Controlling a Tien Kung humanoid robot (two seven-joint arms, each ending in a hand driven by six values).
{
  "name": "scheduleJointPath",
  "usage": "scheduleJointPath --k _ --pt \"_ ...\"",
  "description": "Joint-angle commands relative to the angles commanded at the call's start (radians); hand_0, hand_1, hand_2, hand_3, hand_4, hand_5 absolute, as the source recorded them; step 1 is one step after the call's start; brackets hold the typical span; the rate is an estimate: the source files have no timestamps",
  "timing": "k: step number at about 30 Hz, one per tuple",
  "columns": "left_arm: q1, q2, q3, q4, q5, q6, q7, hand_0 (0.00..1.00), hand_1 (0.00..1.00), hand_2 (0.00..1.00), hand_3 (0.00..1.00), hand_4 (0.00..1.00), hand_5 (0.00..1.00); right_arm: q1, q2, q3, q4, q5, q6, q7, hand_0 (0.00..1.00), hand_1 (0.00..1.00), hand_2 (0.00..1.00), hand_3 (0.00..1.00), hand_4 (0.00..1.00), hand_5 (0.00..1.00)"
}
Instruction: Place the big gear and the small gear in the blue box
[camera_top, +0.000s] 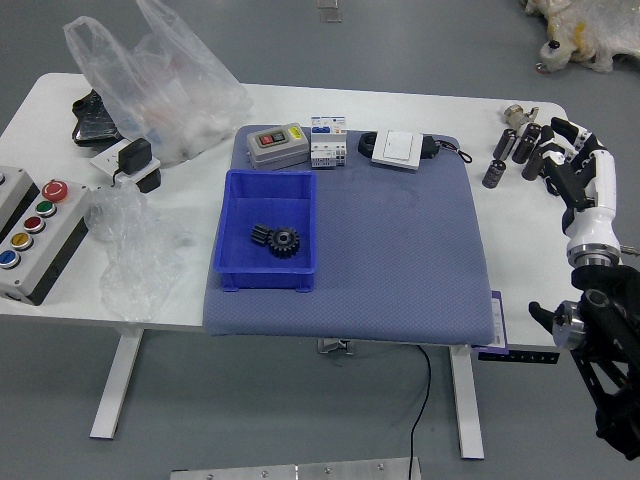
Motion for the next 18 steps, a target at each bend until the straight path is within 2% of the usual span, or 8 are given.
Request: scheduleJointPath --k 1,2,7,8,13,14,18 --pt "0.0 -0.001 0.001 0.0 0.0 0.001 -0.001 0.717 0.61 0.606 0.679 0.671 0.36 -0.001 0.0 0.003 0.001 -0.003 0.0 -0.002 0.714 0.677 0.717 0.683 0.701 0.409" --pt "-0.001 -0.001 0.003 0.0 0.0 0.003 -0.002 0.716 0.642 0.618 0.679 0.672 0.359 -0.003 0.0 0.007 0.002 -0.006 -0.001 -0.004 0.705 0.666 0.676 0.66 0.698 0.409" --pt "-0.004 0.002 -0.001 0.0 0.003 0.007 -0.006 0.716 0.642 0.618 0.679 0.672 0.359 -0.012 0.007 0.028 0.006 -0.014 -0.001 -0.005 0.705 0.666 0.676 0.66 0.698 0.409" --pt "-0.004 0.003 -0.003 0.0 0.004 0.007 -0.006 0.721 0.705 0.677 0.679 0.673 0.359 -0.012 0.008 0.03 0.006 -0.014 -0.001 -0.004 0.714 0.685 0.697 0.67 0.696 0.413" --pt "-0.008 0.001 0.004 0.0 0.007 0.003 -0.001 0.721 0.705 0.677 0.679 0.673 0.359 -0.015 0.007 0.042 0.001 -0.01 0.003 0.002 0.714 0.685 0.697 0.67 0.696 0.413" --pt "-0.008 0.001 0.005 0.0 0.007 0.002 -0.002 0.721 0.709 0.671 0.679 0.672 0.36 -0.017 0.008 0.045 -0.001 -0.009 0.004 0.004 0.807 0.722 0.735 0.696 0.692 0.419" --pt "-0.01 0.002 0.003 0.0 0.0 -0.003 -0.005 0.721 0.709 0.671 0.679 0.672 0.36 -0.02 0.015 0.052 -0.002 -0.008 0.007 0.007 0.807 0.722 0.735 0.696 0.692 0.419"
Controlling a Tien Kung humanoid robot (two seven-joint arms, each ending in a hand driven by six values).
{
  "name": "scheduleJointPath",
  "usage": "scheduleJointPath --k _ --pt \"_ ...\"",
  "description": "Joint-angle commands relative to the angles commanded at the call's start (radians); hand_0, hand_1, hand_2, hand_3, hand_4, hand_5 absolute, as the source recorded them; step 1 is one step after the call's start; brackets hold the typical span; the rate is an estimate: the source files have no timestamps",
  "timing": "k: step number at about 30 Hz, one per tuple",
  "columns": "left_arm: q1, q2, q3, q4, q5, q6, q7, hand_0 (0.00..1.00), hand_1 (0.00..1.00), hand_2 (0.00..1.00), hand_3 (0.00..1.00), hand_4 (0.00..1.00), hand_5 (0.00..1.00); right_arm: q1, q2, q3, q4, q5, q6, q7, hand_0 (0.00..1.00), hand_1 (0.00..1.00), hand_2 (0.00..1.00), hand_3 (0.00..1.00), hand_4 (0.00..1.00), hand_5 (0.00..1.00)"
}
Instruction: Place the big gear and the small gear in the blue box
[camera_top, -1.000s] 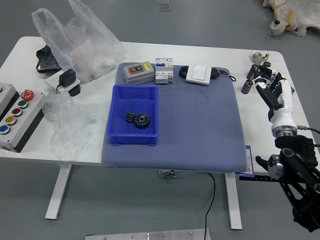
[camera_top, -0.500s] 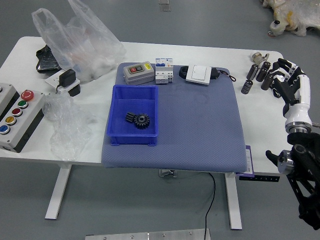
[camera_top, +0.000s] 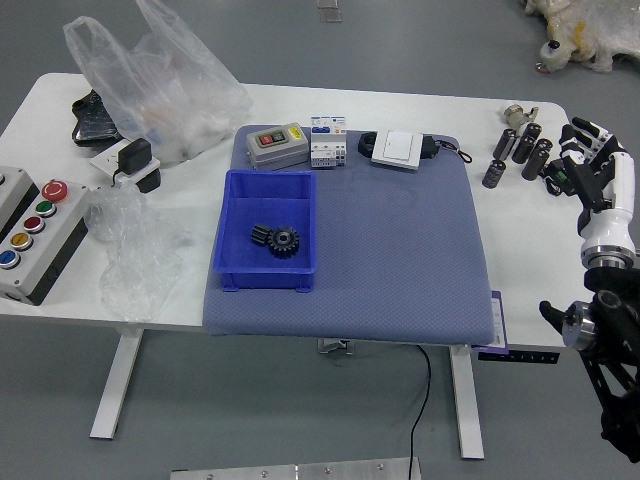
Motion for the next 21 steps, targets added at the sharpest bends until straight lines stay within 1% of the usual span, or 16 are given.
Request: scheduleJointPath --k 1,2,7,8,13,14,19,20,21 --pt "0.0 0.001 -0.001 0.0 0.0 -0.001 0.0 0.721 0.709 0.671 0.679 0.672 0.36 0.001 0.001 0.0 0.001 0.001 0.001 0.0 0.807 0.722 0.735 0.696 0.692 0.419" --pt "-0.001 0.001 -0.002 0.0 0.001 -0.002 0.001 0.72 0.729 0.712 0.677 0.671 0.361 0.001 0.002 -0.001 0.002 0.001 0.003 0.0 0.814 0.726 0.732 0.735 0.69 0.418" --pt "-0.004 0.007 -0.001 0.0 0.0 -0.005 0.001 0.72 0.729 0.712 0.677 0.671 0.361 0.002 0.003 0.002 0.006 -0.01 0.01 -0.005 0.814 0.726 0.732 0.735 0.69 0.418" --pt "-0.004 0.007 0.0 0.0 -0.002 -0.005 0.001 0.718 0.735 0.715 0.673 0.662 0.363 0.002 0.003 0.003 0.006 -0.01 0.009 -0.004 0.822 0.786 0.789 0.738 0.678 0.405" --pt "-0.006 0.005 0.01 0.0 -0.009 -0.007 0.0 0.718 0.735 0.715 0.673 0.662 0.363 -0.001 0.007 0.01 0.003 -0.005 0.004 0.003 0.822 0.786 0.789 0.738 0.678 0.405" --pt "-0.006 0.004 0.011 0.0 -0.01 -0.008 0.0 0.718 0.724 0.71 0.674 0.66 0.364 -0.001 0.008 0.011 0.004 -0.006 0.004 0.003 0.816 0.801 0.825 0.891 0.677 0.409" --pt "-0.007 0.003 0.009 0.0 -0.009 -0.016 0.004 0.718 0.724 0.71 0.674 0.66 0.364 0.002 0.009 0.014 0.007 -0.016 0.006 -0.001 0.816 0.801 0.825 0.891 0.677 0.409" --pt "-0.007 0.003 0.009 0.0 -0.01 -0.017 0.004 0.715 0.71 0.708 0.673 0.659 0.364 0.002 0.009 0.015 0.007 -0.016 0.005 0.0 0.811 0.784 0.804 0.881 0.674 0.421" --pt "-0.007 0.003 0.008 0.0 -0.011 -0.019 0.005 0.715 0.71 0.708 0.673 0.659 0.364 0.002 0.01 0.016 0.007 -0.015 0.004 0.001 0.811 0.784 0.804 0.881 0.674 0.421"
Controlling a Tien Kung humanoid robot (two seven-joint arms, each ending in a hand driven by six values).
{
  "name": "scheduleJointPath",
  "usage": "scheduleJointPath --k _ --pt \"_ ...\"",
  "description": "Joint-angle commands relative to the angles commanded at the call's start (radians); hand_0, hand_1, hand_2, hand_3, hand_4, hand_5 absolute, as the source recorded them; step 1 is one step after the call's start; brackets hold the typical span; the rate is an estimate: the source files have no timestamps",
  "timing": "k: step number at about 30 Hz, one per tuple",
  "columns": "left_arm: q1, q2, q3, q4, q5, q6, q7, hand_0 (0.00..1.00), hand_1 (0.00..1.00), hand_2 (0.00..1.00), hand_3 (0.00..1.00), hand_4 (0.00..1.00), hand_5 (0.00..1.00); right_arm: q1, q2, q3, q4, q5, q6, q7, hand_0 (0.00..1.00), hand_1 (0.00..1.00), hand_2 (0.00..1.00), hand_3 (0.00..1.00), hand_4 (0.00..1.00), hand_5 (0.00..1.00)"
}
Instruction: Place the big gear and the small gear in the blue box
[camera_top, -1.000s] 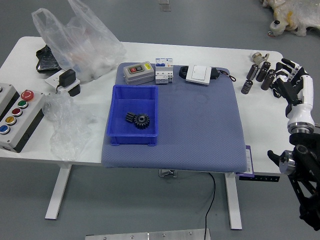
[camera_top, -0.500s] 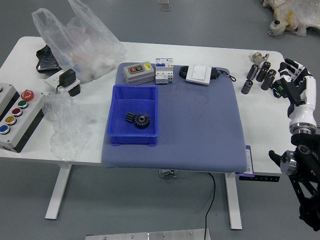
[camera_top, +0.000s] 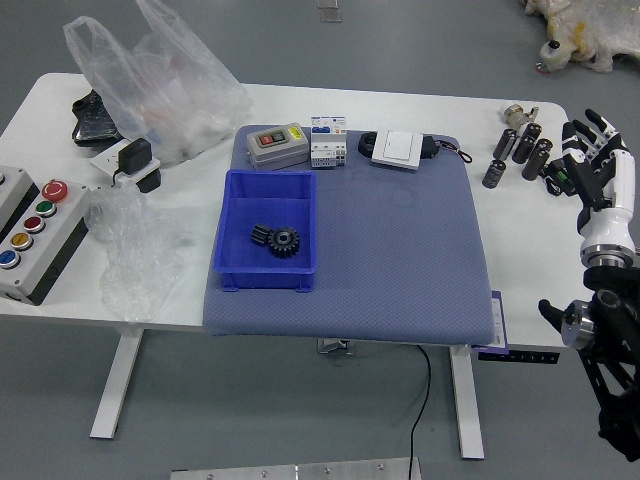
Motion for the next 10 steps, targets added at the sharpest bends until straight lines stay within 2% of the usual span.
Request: scheduleJointPath --k 4,5,10 --pt "-0.002 0.001 -0.008 0.0 0.006 -0.006 0.005 0.715 0.71 0.708 0.673 0.659 0.364 -0.004 0.007 0.005 0.002 -0.002 0.001 -0.002 0.811 0.784 0.804 0.881 0.674 0.421" --pt "-0.003 0.002 -0.012 0.0 0.013 -0.01 0.008 0.712 0.703 0.704 0.672 0.661 0.362 -0.005 0.009 0.006 0.002 -0.004 0.001 -0.003 0.81 0.774 0.763 0.873 0.669 0.421" --pt "-0.016 0.005 -0.035 0.0 0.043 -0.022 0.016 0.712 0.703 0.704 0.672 0.661 0.362 0.004 0.005 0.001 0.006 -0.019 0.005 -0.015 0.81 0.774 0.763 0.873 0.669 0.421"
